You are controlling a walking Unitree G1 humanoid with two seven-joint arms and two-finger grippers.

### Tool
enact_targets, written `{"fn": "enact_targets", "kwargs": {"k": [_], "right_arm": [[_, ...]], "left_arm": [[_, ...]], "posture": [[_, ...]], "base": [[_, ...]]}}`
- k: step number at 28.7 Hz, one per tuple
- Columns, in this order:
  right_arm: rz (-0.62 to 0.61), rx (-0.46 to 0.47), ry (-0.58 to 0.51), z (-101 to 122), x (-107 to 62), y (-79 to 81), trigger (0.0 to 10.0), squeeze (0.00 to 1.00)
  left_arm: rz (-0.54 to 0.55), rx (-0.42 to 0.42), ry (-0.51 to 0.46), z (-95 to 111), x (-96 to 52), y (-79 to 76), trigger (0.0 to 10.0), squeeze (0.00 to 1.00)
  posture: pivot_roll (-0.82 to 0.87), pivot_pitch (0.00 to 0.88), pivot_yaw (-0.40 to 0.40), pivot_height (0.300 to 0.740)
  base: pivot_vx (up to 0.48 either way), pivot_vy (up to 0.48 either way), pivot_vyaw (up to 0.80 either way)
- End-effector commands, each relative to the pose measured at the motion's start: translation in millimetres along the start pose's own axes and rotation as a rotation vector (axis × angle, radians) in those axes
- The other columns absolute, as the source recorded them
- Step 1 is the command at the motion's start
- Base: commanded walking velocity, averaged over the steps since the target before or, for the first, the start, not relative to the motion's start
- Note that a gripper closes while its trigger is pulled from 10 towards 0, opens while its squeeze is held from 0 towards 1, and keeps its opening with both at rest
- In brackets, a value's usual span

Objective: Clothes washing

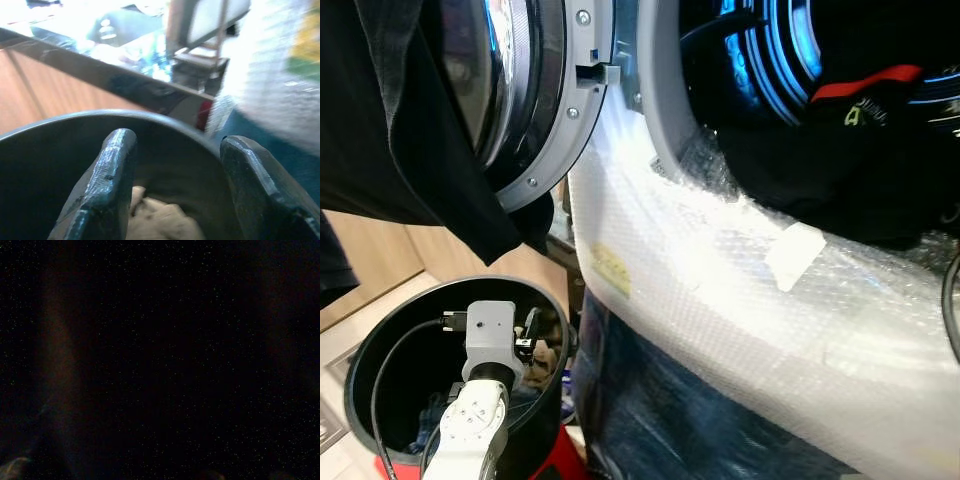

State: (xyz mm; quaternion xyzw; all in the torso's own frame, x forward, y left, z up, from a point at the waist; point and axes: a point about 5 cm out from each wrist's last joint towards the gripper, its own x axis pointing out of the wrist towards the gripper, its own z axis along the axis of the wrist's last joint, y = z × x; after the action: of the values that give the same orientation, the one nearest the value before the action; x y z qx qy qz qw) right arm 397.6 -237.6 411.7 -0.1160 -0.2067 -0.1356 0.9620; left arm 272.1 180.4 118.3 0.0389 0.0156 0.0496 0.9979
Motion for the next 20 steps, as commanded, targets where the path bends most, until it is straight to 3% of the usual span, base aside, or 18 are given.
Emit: {"fn": "enact_targets", "kwargs": {"k": [1,5,7,9,10,11,15,17,18,19,20], "right_arm": [[0.109,-0.044,0.166,-39,-7.1,17.8,10.0,1.00],[0.076,-0.019,0.088,-15,-0.7,9.1,10.0,1.00],[-0.078,0.107,-0.170,49,5.9,-22.6,10.0,1.00],[-0.162,0.117,-0.335,86,1.0,-41.9,10.0,1.00],[-0.170,0.120,-0.351,90,-0.1,-45.0,10.0,1.00],[-0.170,0.122,-0.351,91,-0.4,-46.0,10.0,1.00],[-0.070,0.039,-0.195,61,3.6,-29.8,10.0,1.00],[0.040,0.052,-0.098,36,3.0,-11.5,10.0,1.00],[0.093,0.057,-0.045,20,-0.3,-1.1,10.0,0.88],[0.163,0.045,0.004,7,-6.1,9.7,10.0,0.00],[0.186,0.047,0.028,0,-11.4,14.6,10.0,0.00]], "left_arm": [[-0.025,-0.010,0.012,-3,0.3,-6.9,10.0,0.00],[-0.024,-0.013,0.010,-3,1.0,-7.0,10.0,0.00],[-0.019,-0.015,0.008,-2,1.7,-6.2,10.0,0.00],[-0.019,-0.013,0.004,-1,2.1,-5.9,10.0,0.00],[-0.018,-0.014,0.002,-1,2.6,-5.7,10.0,0.00],[-0.018,-0.014,0.001,0,2.9,-5.6,10.0,0.00],[-0.020,-0.016,0.001,-1,2.9,-6.5,10.0,0.00],[-0.029,-0.013,0.008,-2,2.2,-8.1,10.0,0.00],[-0.031,-0.013,0.010,-3,1.6,-8.7,10.0,0.00],[-0.033,-0.014,0.013,-3,1.1,-8.9,10.0,0.00],[-0.033,-0.015,0.014,-3,0.7,-8.7,10.0,0.00]], "posture": [[0.07,0.036,-0.092,0.740],[0.07,0.034,-0.092,0.740],[0.07,0.031,-0.092,0.740],[0.07,0.030,-0.091,0.740],[0.07,0.030,-0.091,0.740],[0.07,0.030,-0.091,0.740],[0.06,0.030,-0.090,0.740],[0.06,0.033,-0.088,0.740],[0.07,0.034,-0.090,0.740],[0.07,0.039,-0.089,0.740],[0.07,0.040,-0.089,0.740]], "base": [[0.000,0.000,0.00],[0.000,0.000,0.00],[0.000,0.000,0.00],[0.000,0.000,0.00],[0.000,0.000,0.00],[0.000,0.000,0.00],[0.000,0.000,0.00],[0.000,0.000,0.00],[0.000,0.000,0.00],[0.000,0.000,0.00],[0.000,0.000,0.00]]}}
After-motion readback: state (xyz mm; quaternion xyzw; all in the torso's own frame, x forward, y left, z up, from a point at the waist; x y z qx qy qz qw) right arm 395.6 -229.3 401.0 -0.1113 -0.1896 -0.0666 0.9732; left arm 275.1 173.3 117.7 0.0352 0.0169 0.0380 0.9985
